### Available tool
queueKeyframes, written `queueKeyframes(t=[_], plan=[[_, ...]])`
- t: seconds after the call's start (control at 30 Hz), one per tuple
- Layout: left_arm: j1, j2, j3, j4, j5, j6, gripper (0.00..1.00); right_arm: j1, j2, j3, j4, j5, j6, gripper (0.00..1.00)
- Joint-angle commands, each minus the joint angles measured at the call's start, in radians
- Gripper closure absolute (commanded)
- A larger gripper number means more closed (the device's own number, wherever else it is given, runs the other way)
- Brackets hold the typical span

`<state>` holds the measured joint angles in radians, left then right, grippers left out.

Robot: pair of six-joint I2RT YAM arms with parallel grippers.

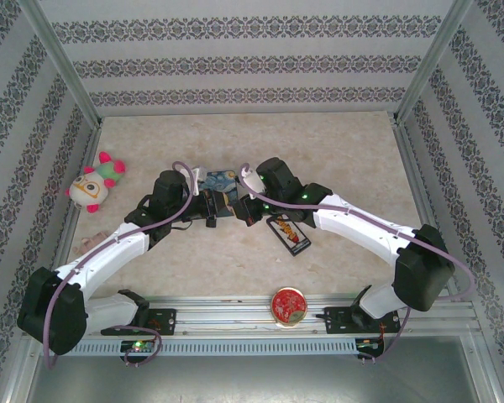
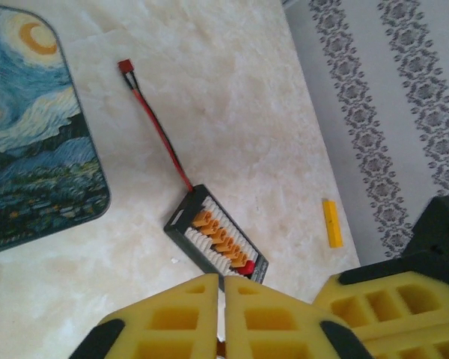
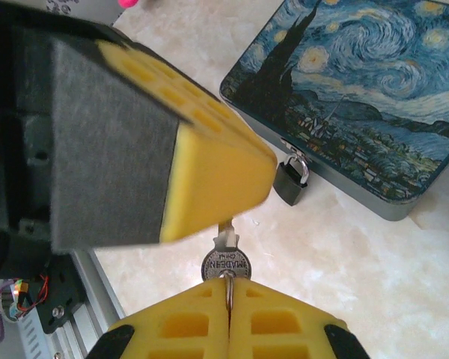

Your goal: Unlock a padlock with a key

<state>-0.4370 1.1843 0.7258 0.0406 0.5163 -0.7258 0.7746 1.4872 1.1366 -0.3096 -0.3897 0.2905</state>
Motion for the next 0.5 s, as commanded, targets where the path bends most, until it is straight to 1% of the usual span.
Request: queueKeyframes(t=[0.0,0.13,0.3,0.33,0.37,0.4,0.47], plan=[[-0.007,-0.002,-0.025,0.045,-0.002,-0.035,1.0,-0.003,0.005,0.004,0.039,0.004,0.013,1.0],[-0.008,0.001,-0.04,0.073,-0.017,-0.056,1.0,-0.003,0.001,-0.01,0.064,0.02,0.02,1.0],[-0.008,-0.012,-0.046,0.055,-0.054,-0.066,1.0,-0.004,-0.008,-0.042,0.131,0.047,0.04,1.0],[-0.008,-0.019,-0.045,0.044,-0.065,-0.068,1.0,-0.003,-0.009,-0.046,0.14,0.055,0.041,0.92],[-0.009,-0.024,-0.045,0.036,-0.08,-0.07,1.0,-0.002,-0.011,-0.05,0.145,0.067,0.038,0.85],[-0.007,-0.032,-0.047,0.031,-0.099,-0.079,1.0,0.0,-0.014,-0.055,0.149,0.09,0.031,0.81],[-0.008,-0.047,-0.056,0.035,-0.139,-0.103,1.0,0.012,-0.03,-0.075,0.161,0.165,0.013,0.75]])
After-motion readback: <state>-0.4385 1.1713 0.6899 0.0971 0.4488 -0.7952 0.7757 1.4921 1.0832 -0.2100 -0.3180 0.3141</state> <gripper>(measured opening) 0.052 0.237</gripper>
